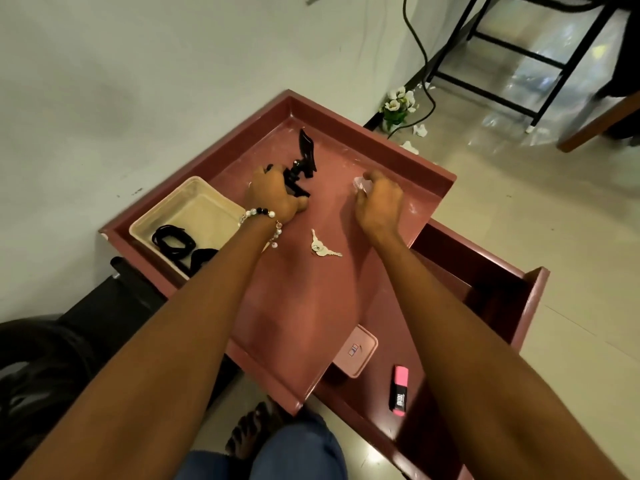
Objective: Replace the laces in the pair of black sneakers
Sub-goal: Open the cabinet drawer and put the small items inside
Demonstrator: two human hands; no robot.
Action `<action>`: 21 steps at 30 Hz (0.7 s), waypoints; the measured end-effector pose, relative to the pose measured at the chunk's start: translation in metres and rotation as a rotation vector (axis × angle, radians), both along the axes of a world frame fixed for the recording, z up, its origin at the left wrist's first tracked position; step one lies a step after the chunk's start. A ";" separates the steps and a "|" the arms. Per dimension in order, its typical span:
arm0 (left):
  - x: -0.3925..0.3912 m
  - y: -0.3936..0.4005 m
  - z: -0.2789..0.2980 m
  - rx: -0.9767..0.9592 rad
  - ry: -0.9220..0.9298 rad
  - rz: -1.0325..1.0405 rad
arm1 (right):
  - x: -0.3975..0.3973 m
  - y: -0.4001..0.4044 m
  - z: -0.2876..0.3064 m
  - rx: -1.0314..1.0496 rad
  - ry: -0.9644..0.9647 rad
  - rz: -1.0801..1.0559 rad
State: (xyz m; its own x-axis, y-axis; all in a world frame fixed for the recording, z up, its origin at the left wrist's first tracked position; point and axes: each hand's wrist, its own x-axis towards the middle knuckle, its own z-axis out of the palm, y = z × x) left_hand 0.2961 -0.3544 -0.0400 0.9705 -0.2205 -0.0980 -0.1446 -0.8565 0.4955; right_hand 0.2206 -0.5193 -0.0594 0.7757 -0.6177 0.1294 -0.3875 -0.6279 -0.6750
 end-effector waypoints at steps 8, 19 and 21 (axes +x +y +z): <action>-0.123 -0.043 0.039 -0.138 0.024 -0.230 | -0.124 -0.018 0.006 0.284 -0.098 -0.253; -0.239 -0.096 -0.004 0.021 0.231 -0.416 | -0.251 -0.038 -0.026 0.274 0.203 -0.294; -0.241 -0.101 -0.021 0.108 0.255 -0.383 | -0.254 -0.038 -0.038 0.237 0.313 -0.262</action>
